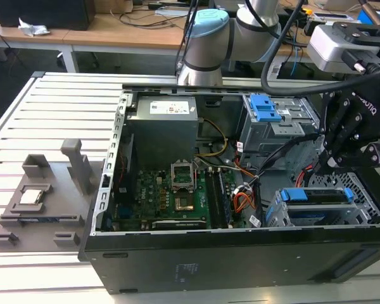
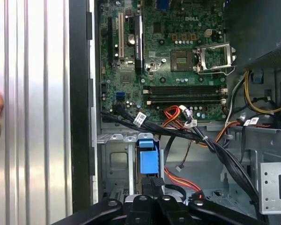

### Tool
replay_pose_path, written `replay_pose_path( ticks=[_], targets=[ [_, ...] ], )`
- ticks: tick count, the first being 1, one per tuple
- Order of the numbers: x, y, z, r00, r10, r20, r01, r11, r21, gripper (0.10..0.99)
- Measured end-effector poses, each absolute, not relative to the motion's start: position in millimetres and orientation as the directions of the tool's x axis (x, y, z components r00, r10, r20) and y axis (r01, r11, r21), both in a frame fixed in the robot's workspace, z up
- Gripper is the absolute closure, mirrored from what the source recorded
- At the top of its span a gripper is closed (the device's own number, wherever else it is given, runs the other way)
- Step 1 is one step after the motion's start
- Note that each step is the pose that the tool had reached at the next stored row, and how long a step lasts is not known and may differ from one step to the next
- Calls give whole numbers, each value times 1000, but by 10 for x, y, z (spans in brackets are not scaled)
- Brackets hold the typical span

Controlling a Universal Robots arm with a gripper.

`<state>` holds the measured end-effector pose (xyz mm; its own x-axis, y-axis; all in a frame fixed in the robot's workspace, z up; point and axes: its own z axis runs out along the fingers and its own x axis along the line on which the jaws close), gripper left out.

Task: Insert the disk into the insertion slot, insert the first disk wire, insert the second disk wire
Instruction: 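Insert the disk into the insertion slot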

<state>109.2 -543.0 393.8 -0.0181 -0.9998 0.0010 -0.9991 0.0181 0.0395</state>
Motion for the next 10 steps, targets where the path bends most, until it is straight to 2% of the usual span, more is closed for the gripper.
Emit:
replay_pose_path(
  ticks=[10],
  targets=[
    [1315, -5430, 3759, -18, -1000, 1, -999, 18, 43, 980]
  ],
)
